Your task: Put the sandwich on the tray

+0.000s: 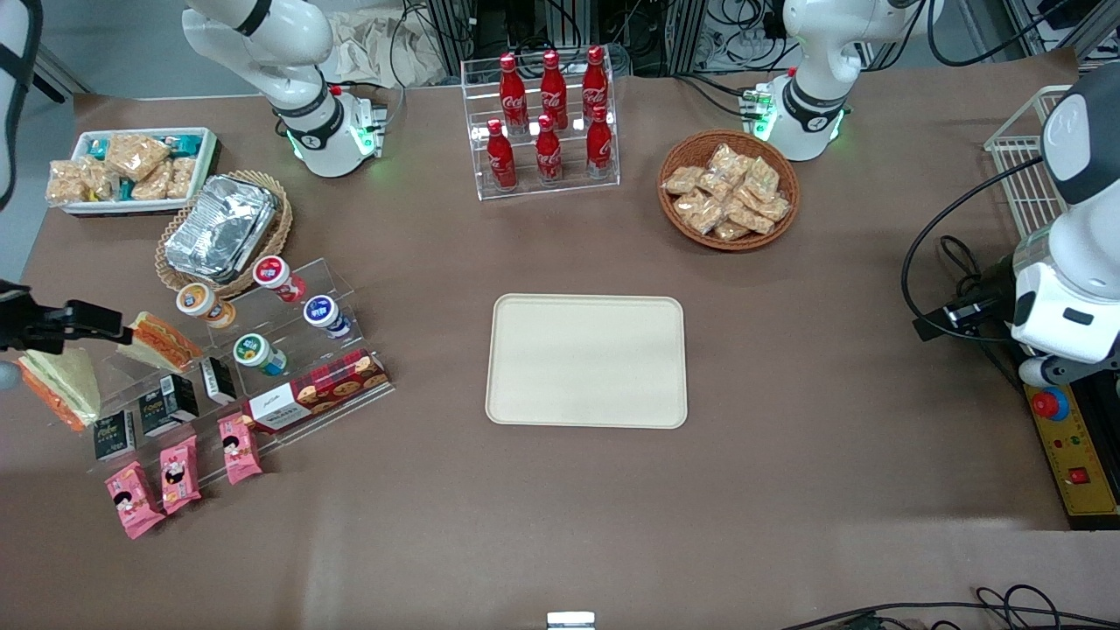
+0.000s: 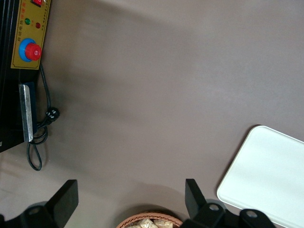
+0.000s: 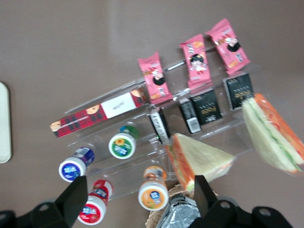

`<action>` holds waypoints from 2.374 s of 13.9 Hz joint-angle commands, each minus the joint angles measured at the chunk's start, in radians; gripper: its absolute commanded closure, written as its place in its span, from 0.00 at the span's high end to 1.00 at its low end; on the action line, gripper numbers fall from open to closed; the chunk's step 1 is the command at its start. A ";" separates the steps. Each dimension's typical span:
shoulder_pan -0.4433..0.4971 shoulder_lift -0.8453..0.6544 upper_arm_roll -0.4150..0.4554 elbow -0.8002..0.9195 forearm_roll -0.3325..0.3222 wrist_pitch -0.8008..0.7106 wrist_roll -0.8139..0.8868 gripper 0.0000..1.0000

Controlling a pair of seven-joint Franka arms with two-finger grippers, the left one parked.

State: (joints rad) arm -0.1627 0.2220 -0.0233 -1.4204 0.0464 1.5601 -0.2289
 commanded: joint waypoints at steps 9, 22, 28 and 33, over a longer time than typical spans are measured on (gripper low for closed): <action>-0.248 0.072 0.005 -0.037 0.000 0.110 -0.619 1.00; -0.273 0.214 -0.012 -0.028 -0.071 0.253 -0.794 1.00; -0.296 0.254 -0.012 -0.026 -0.071 0.268 -0.842 0.99; -0.298 0.273 -0.012 -0.029 -0.071 0.307 -0.865 0.99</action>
State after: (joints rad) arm -0.4526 0.4756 -0.0421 -1.4614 -0.0160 1.8361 -1.0716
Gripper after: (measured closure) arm 0.004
